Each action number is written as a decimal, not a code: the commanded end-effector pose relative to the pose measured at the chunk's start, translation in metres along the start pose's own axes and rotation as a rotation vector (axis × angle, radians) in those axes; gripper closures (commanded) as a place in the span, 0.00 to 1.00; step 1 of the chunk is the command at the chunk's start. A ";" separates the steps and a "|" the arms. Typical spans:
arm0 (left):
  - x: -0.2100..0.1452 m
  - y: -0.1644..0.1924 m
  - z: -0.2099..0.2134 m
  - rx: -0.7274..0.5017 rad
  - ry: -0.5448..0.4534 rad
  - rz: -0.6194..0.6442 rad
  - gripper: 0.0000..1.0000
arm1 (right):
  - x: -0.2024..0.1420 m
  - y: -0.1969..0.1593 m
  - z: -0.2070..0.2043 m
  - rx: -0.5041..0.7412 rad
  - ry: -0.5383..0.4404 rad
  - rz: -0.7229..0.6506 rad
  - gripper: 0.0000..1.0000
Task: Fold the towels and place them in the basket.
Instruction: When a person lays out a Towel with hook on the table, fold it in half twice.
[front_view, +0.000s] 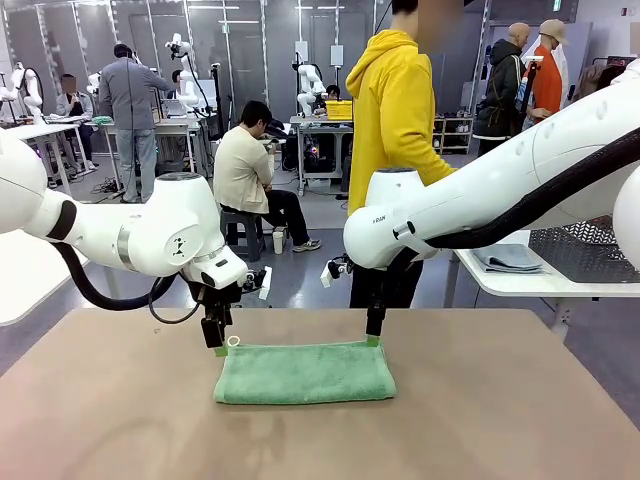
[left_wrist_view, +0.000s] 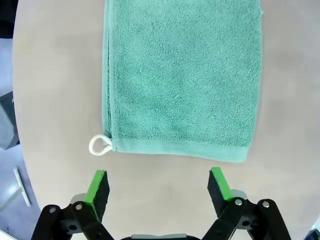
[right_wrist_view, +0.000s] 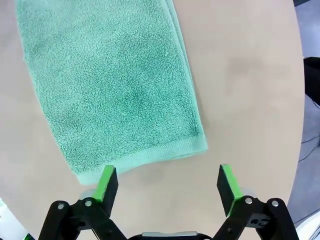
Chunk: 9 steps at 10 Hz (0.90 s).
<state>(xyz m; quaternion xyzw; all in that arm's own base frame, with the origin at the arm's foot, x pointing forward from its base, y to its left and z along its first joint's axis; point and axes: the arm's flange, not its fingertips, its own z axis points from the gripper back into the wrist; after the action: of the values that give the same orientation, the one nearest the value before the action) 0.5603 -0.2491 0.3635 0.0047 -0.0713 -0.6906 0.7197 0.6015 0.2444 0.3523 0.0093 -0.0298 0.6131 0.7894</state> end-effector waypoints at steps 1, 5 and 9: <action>0.001 0.005 0.001 -0.002 0.017 -0.001 0.00 | 0.000 -0.002 0.000 0.002 0.002 -0.002 0.00; 0.001 0.005 0.001 -0.002 0.017 -0.001 0.00 | 0.000 -0.002 0.000 0.002 0.002 -0.002 0.00; -0.022 -0.012 0.073 0.070 -0.221 0.091 0.00 | -0.013 0.013 0.017 -0.044 0.041 -0.122 0.00</action>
<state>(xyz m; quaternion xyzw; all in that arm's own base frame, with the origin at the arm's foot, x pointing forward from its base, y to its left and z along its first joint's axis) 0.5612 -0.2418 0.4033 -0.0219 -0.1270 -0.6657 0.7350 0.6002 0.2426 0.3564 0.0057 -0.0307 0.5999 0.7995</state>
